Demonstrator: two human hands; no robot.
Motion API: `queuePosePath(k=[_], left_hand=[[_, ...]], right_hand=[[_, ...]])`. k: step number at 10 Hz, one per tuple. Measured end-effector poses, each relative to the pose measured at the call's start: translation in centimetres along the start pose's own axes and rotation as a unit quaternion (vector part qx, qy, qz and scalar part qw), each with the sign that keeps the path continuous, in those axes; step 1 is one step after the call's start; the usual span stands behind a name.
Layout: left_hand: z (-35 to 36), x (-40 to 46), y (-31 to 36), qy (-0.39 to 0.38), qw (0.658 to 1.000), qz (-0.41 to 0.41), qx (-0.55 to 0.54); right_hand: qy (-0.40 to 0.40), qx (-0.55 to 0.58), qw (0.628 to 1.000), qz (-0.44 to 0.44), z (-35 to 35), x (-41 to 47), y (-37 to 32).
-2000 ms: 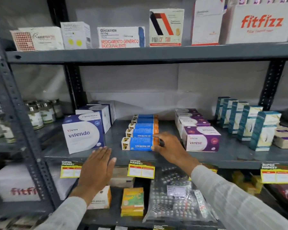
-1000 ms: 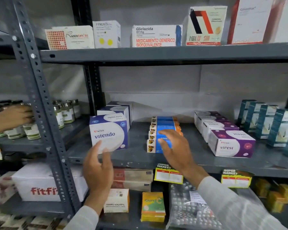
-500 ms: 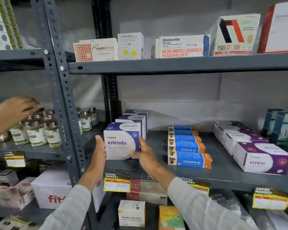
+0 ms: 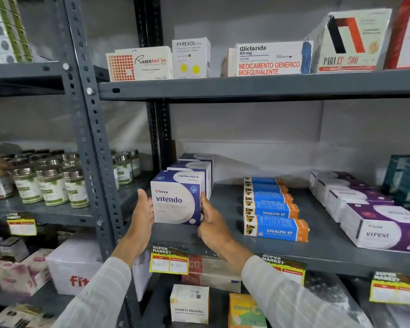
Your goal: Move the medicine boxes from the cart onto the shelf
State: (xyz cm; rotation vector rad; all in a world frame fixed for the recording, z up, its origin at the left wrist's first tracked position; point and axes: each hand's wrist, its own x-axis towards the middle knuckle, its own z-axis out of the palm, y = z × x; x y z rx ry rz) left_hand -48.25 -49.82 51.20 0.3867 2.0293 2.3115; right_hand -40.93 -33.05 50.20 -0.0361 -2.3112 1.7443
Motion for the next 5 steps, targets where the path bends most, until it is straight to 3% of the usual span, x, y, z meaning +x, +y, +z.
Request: queuePosePath(k=[4,5], left_hand=[[0.7,-0.7,0.5,0.048,0.998,-0.002,0.041],[1.1,-1.6,0.6,0.136,0.986,0.049,0.089]], right_hand=[[-0.033,-0.020,0.999,0.004,-0.6,-1.6,-0.7],[0.000,0.010,0.999,-0.043,-2.5,-2.3,-1.9]])
